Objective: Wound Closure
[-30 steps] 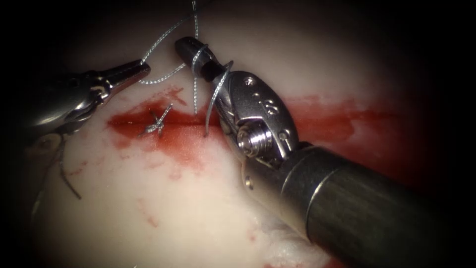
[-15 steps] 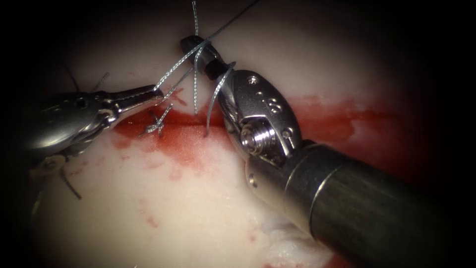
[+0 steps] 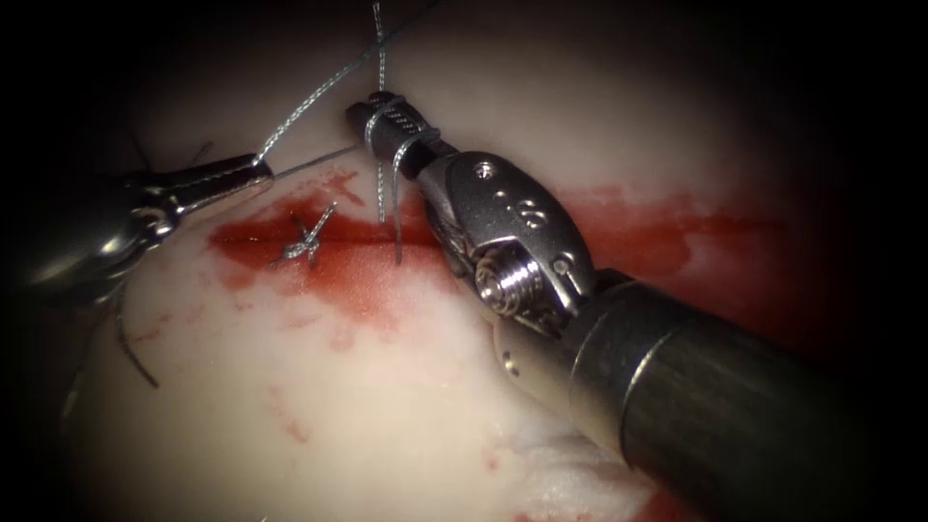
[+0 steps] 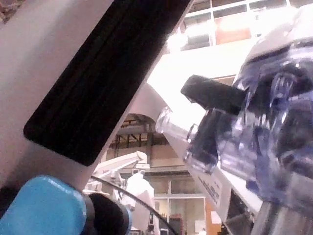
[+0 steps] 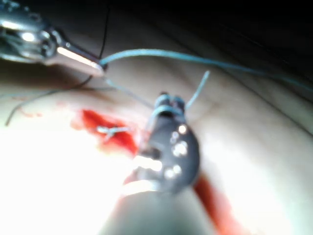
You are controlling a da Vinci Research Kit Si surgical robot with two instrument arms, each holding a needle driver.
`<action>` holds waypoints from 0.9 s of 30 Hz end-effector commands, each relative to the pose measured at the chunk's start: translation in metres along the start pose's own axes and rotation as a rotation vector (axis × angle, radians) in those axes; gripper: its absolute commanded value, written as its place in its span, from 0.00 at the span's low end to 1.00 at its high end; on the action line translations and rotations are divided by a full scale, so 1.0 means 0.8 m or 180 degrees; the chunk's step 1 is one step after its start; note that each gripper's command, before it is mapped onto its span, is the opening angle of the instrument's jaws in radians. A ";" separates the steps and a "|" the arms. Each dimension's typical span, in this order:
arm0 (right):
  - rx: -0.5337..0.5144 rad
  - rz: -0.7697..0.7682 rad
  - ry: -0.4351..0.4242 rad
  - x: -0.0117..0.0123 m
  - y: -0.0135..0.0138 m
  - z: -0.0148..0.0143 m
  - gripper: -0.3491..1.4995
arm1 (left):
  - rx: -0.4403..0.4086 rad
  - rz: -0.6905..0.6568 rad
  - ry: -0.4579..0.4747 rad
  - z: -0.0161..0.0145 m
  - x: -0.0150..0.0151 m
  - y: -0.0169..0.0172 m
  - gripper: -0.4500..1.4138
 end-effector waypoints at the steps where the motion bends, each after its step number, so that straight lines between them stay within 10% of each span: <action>1: 0.0001 -0.0013 0.0020 0.0007 -0.0001 0.0014 0.29 | 0.0009 0.0012 -0.0022 0.0008 -0.0012 0.0002 0.00; 18: 0.0024 -0.0031 -0.0021 0.0007 -0.0008 0.0014 0.25 | 0.0163 0.0074 0.0068 0.0027 0.0006 -0.0026 0.00; 27: -0.0029 -0.0313 -0.0229 0.0007 -0.0013 0.0011 0.49 | 0.0283 0.0036 0.0088 0.0024 -0.0012 -0.0037 0.00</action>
